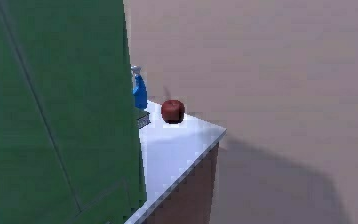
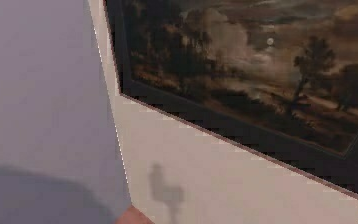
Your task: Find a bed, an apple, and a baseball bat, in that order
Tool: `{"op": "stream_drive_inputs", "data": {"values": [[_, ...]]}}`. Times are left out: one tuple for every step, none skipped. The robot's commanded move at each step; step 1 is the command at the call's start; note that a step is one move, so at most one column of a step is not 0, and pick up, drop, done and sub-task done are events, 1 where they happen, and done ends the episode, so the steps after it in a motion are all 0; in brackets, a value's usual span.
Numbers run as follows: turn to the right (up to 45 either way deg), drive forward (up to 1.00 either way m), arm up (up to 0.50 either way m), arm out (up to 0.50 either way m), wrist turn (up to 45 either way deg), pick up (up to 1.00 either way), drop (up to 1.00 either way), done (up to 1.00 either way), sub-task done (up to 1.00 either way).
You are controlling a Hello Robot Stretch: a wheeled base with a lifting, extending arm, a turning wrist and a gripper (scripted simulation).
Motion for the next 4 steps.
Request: {"op": "stream_drive_inputs", "data": {"values": [[-45.0,0.0,0.0,0.0,0.0,0.0,0.0,0.0,0.0],[-45.0,0.0,0.0,0.0,0.0,0.0,0.0,0.0,0.0],[-45.0,0.0,0.0,0.0,0.0,0.0,0.0,0.0,0.0],[-33.0,0.0,0.0,0.0,0.0,0.0,0.0,0.0,0.0]]}}
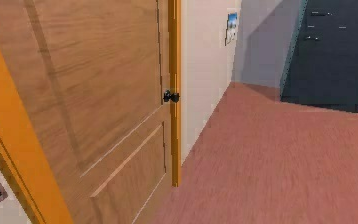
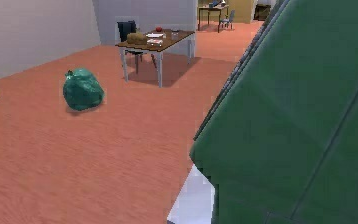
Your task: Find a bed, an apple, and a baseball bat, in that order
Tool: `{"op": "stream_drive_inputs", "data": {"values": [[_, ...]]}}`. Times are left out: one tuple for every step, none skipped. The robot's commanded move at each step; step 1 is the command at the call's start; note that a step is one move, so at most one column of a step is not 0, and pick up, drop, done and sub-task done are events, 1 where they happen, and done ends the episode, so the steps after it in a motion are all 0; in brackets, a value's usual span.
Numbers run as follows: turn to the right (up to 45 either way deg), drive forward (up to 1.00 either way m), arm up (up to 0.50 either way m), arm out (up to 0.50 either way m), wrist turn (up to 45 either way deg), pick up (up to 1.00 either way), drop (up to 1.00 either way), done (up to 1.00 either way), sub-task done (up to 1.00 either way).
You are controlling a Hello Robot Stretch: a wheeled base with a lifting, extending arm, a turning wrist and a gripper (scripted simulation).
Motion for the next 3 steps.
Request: {"op": "stream_drive_inputs", "data": {"values": [[-3.0,0.0,0.0,0.0,0.0,0.0,0.0,0.0,0.0],[0.0,0.3,0.0,0.0,0.0,0.0,0.0,0.0,0.0],[45.0,0.0,0.0,0.0,0.0,0.0,0.0,0.0,0.0]]}}
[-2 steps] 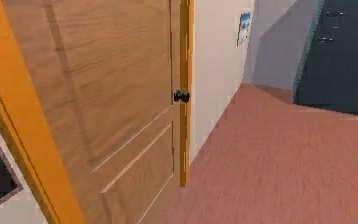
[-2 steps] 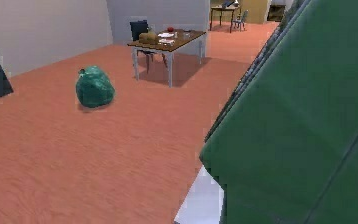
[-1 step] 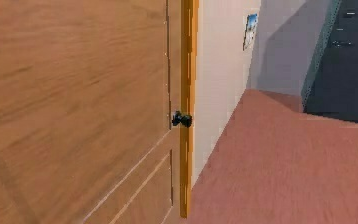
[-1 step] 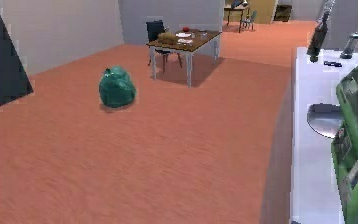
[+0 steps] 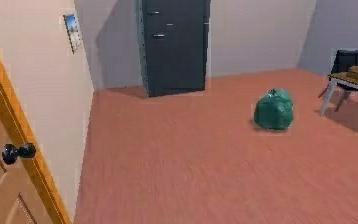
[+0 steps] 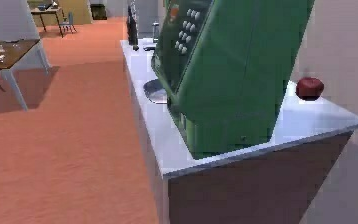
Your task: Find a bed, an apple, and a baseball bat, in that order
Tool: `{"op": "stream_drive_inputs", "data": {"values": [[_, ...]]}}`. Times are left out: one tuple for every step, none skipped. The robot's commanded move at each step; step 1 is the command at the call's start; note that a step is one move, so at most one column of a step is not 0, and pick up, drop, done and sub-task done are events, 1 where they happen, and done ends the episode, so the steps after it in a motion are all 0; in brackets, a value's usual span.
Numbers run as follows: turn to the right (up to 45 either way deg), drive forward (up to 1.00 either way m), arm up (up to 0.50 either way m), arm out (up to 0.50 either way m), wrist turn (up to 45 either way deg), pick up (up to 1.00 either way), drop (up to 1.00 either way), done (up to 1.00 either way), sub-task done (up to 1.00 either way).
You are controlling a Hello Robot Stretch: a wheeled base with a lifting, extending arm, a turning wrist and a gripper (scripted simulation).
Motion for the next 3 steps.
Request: {"op": "stream_drive_inputs", "data": {"values": [[45.0,0.0,0.0,0.0,0.0,0.0,0.0,0.0,0.0],[21.0,0.0,0.0,0.0,0.0,0.0,0.0,0.0,0.0],[0.0,1.0,0.0,0.0,0.0,0.0,0.0,0.0,0.0]]}}
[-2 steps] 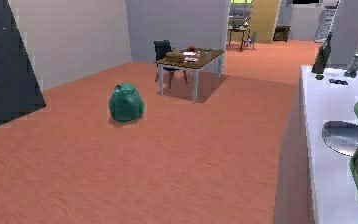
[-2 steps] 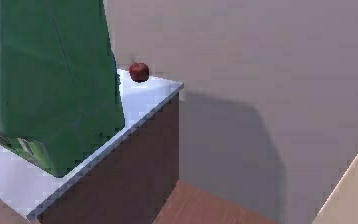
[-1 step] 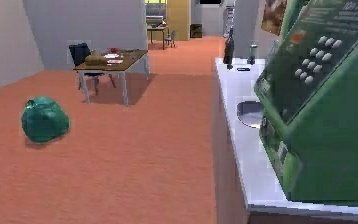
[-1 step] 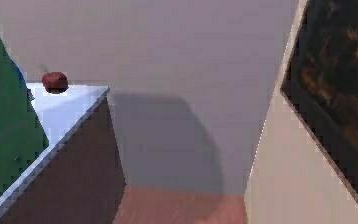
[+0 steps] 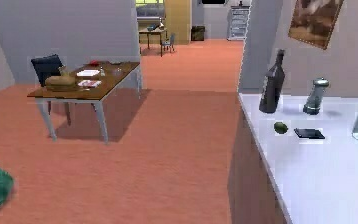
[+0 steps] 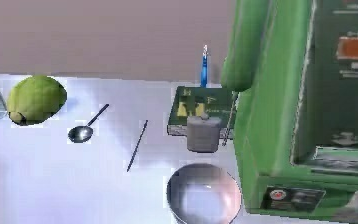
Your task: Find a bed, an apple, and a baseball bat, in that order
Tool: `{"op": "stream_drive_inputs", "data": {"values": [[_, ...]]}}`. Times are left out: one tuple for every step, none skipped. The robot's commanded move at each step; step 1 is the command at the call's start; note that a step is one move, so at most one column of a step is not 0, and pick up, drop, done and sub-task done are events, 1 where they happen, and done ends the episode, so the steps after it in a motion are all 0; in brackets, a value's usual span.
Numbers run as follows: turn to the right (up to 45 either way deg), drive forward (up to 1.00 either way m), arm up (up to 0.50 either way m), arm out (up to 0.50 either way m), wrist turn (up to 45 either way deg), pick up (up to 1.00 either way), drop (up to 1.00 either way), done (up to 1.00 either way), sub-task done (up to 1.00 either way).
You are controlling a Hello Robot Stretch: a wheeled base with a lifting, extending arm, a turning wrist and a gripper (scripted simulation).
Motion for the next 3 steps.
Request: {"op": "stream_drive_inputs", "data": {"values": [[0.0,1.0,0.0,0.0,0.0,0.0,0.0,0.0,0.0],[3.0,0.0,0.0,0.0,0.0,0.0,0.0,0.0,0.0],[-45.0,0.0,0.0,0.0,0.0,0.0,0.0,0.0,0.0]]}}
